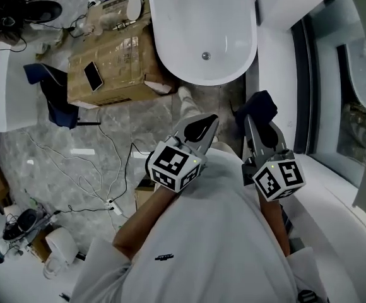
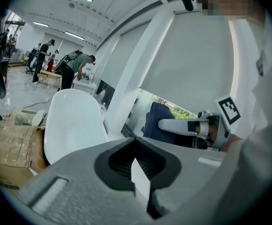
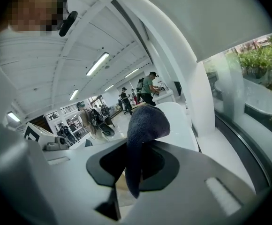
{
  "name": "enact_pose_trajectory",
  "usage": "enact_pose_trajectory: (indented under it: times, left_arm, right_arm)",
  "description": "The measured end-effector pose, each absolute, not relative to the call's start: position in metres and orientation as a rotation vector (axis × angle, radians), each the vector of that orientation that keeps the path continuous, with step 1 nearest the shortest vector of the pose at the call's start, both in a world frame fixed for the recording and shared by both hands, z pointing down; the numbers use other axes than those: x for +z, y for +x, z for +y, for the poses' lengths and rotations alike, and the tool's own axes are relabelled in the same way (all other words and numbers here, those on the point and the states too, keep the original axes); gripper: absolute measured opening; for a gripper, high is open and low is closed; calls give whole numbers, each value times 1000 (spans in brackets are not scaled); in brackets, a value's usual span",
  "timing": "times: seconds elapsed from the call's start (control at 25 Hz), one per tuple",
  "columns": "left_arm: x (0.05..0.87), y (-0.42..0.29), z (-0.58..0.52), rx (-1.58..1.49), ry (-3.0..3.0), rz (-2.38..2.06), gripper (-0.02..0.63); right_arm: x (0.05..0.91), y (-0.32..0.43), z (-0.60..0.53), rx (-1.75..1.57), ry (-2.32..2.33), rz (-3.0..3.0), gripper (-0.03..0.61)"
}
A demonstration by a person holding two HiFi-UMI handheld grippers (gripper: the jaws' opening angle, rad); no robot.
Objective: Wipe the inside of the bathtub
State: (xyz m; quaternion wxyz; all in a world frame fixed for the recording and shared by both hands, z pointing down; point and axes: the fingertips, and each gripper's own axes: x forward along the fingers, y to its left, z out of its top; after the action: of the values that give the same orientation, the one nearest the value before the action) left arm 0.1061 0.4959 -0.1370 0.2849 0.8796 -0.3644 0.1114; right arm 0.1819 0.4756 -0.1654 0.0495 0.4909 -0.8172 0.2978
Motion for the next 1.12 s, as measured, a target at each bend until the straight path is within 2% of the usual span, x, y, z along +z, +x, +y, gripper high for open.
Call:
enact_pose_trajectory:
  times: [0.68,1.12]
  left_arm:
    - [-132,3,273,263,2349,-832,-3]
    - [-103,-17,213,246,2296,-842,-3]
  right_arm:
    - [-186,67,249,884,1465,-2413,55]
    - [-167,41,182,853,1214,-2413,55]
